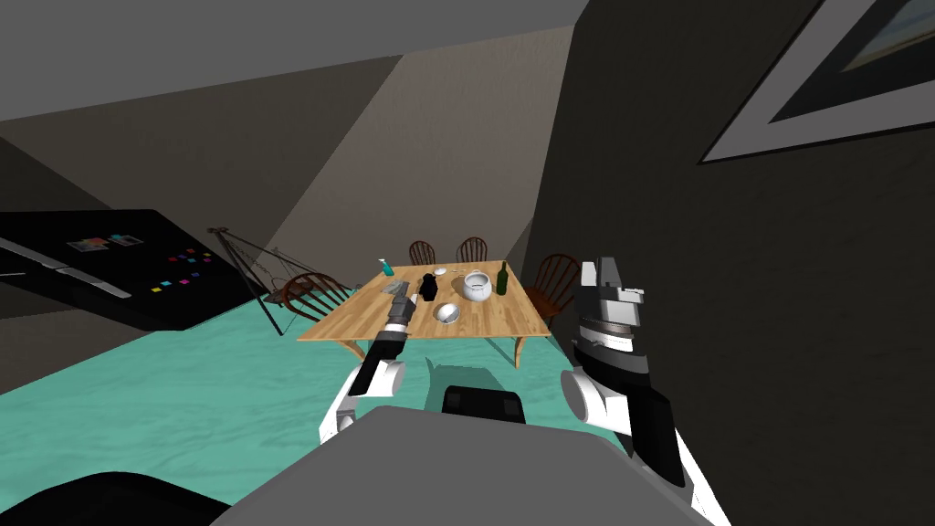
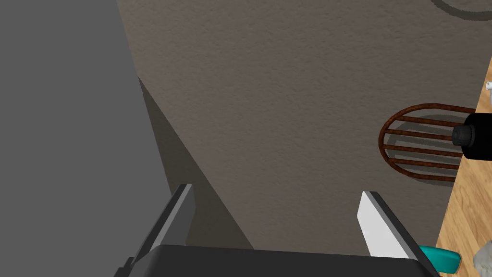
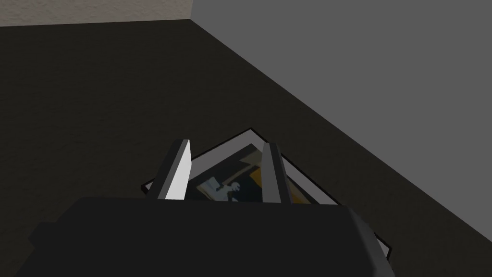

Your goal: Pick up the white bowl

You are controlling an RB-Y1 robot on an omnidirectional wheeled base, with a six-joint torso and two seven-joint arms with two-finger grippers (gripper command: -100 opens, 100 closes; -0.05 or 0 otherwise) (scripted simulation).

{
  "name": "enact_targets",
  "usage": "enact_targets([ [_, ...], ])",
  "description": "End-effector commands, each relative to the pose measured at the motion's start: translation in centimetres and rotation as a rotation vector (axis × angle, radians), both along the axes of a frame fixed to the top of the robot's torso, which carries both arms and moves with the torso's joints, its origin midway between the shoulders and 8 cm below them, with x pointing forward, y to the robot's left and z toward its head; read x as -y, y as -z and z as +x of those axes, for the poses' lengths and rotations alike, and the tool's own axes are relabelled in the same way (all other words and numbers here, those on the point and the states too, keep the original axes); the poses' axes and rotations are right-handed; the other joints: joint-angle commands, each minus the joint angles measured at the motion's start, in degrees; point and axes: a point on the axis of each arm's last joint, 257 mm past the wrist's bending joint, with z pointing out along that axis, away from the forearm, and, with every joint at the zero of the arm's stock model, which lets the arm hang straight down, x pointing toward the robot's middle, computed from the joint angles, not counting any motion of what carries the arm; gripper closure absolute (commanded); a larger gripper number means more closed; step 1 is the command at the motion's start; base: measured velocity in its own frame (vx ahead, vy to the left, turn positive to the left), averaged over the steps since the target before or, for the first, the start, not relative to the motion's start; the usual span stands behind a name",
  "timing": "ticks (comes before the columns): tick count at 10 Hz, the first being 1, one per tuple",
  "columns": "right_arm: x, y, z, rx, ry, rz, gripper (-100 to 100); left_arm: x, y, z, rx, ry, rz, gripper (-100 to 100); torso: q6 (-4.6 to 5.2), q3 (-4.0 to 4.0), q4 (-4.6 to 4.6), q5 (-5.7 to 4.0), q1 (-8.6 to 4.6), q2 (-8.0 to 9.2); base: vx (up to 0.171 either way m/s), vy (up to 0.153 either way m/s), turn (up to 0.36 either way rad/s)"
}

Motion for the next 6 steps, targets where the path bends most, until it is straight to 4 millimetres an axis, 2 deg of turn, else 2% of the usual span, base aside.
enact_targets([
  [1, 0.0, 0.0, 0.0, 0.0, 0.0, 0.0, 0, -0.4, 1.7, 0.9, -0.055, 0.003, -0.031, -100, 0.0, 0.0, 0.0, 0.0, 0.0, 0.0, -0.043, 0.054, -0.008],
  [2, 0.0, 0.0, 0.0, 0.0, 0.0, 0.0, 0, -0.6, 2.7, 1.4, -0.087, 0.004, -0.052, -100, 0.0, 0.0, 0.0, 0.01, 0.05, 0.01, -0.066, 0.072, -0.01],
  [3, 0.0, 0.0, 0.0, 0.0, 0.0, 0.0, 0, -0.6, 2.8, 1.4, -0.092, 0.004, -0.053, -100, 0.0, 0.04, 0.01, 0.03, 0.11, 0.08, -0.057, 0.051, -0.007],
  [6, 0.0, 0.0, 0.0, 0.0, 0.0, 0.0, 0, -1.2, 5.9, 3.0, -0.192, 0.003, -0.117, -100, 0.0, 0.02, 0.0, 0.01, 0.02, 0.03, -0.045, 0.043, -0.01],
])
